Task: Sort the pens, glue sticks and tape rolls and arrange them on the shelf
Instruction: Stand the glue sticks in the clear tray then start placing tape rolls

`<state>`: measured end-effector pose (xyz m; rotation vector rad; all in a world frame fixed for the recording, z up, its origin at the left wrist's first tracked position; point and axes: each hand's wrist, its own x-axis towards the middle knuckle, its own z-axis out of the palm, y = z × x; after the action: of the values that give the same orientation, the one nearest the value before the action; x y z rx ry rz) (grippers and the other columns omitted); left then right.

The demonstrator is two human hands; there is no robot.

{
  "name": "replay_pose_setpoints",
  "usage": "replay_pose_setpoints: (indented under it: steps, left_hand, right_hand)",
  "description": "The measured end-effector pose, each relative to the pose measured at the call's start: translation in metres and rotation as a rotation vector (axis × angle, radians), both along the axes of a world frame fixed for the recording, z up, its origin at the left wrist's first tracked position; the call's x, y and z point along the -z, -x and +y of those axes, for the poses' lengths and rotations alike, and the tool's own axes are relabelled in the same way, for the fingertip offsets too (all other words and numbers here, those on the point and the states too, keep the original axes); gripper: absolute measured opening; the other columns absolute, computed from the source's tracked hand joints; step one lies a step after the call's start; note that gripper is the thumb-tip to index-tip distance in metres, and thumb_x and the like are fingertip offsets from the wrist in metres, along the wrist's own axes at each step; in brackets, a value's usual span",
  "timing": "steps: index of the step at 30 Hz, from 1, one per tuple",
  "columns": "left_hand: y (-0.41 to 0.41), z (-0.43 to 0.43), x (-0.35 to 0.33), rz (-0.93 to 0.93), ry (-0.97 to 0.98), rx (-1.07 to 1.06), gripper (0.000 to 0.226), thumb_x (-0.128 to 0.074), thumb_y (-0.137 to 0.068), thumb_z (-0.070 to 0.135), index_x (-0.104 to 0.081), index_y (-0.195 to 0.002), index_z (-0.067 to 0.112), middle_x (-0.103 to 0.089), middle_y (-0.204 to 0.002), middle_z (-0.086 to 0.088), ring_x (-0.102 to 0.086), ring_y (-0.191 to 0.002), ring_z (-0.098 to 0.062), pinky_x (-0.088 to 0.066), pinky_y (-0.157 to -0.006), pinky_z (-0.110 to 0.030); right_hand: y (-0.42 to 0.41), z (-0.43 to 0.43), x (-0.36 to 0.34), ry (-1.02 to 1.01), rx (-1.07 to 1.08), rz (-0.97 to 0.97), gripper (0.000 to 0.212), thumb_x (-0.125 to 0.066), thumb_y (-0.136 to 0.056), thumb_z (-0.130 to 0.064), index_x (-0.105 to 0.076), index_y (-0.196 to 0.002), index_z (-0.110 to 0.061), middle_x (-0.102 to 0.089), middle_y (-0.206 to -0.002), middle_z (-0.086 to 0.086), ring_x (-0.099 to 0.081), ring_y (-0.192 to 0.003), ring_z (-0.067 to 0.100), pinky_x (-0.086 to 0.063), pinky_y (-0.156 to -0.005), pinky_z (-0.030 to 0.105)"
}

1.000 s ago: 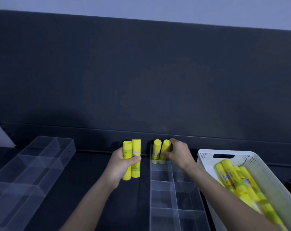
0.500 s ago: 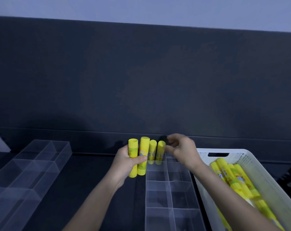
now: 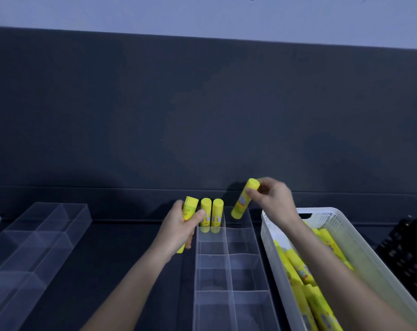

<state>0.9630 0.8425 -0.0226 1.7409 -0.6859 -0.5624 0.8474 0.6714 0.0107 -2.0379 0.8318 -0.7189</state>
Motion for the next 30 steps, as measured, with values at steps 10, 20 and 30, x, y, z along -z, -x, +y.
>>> replay_pose_setpoints:
  steps: [10,20,30]
  left_hand:
    - [-0.002,0.011,0.005,0.020,0.029,-0.017,0.011,-0.052,-0.093,0.025,-0.055,-0.083,0.020,-0.056,-0.077,0.005,-0.053,-0.072,-0.009,-0.043,-0.067,-0.022]
    - [-0.003,0.013,0.000,0.085,0.152,-0.073,0.012,-0.065,-0.084,0.008,-0.057,-0.075,0.006,-0.057,-0.060,0.000,-0.050,-0.048,-0.006,-0.041,-0.044,-0.016]
    - [0.020,-0.008,-0.004,0.451,0.365,0.005,0.023,-0.056,-0.079,-0.018,-0.053,-0.088,0.002,-0.063,-0.094,-0.014,-0.071,-0.075,-0.024,-0.059,-0.072,-0.026]
  right_hand:
    - [-0.024,0.005,0.046,0.213,-0.129,0.341,0.012,-0.058,-0.083,-0.014,-0.062,-0.092,-0.007,-0.060,-0.079,0.004,-0.054,-0.075,0.021,-0.042,-0.068,0.028]
    - [-0.020,0.012,0.045,0.197,-0.130,0.349,0.023,-0.065,-0.080,-0.016,-0.061,-0.099,-0.004,-0.067,-0.092,0.011,-0.061,-0.087,0.028,-0.049,-0.078,0.035]
    - [0.028,0.030,0.014,-0.683,-0.210,-0.155,0.026,-0.044,-0.097,-0.019,-0.062,-0.080,-0.010,-0.065,-0.076,0.007,-0.061,-0.064,0.014,-0.049,-0.056,0.020]
